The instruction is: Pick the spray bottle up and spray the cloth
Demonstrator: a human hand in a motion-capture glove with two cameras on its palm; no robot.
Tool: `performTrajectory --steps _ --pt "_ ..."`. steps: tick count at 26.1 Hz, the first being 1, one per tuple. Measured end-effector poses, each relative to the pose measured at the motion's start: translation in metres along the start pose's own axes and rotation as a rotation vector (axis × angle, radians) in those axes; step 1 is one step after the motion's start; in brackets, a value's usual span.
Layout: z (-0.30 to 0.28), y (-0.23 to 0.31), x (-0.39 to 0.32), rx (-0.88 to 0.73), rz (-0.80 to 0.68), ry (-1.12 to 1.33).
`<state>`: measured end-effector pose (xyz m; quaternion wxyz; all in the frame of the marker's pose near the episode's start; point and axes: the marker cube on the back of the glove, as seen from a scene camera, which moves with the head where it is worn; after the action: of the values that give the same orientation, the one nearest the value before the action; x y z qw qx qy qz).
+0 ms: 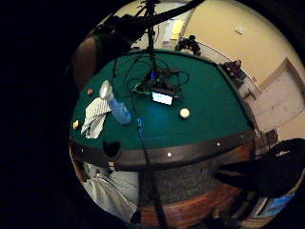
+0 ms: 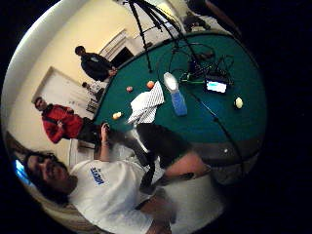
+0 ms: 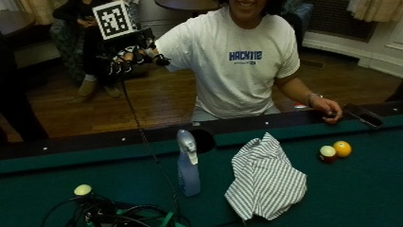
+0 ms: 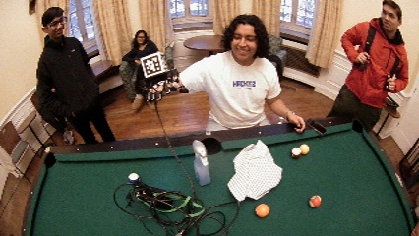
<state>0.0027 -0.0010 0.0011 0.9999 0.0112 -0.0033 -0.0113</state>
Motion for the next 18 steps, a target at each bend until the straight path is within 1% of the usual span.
performTrajectory --steps 7,12,16,18 --pt "0.005 0.001 0.005 -0.023 0.021 -0.004" --pt "0.016 0.004 0.015 -0.046 -0.077 -0.003" --pt "0.029 0.013 0.019 -0.087 0.026 -0.007" --pt "0.035 0.016 0.021 -0.102 0.048 -0.012"
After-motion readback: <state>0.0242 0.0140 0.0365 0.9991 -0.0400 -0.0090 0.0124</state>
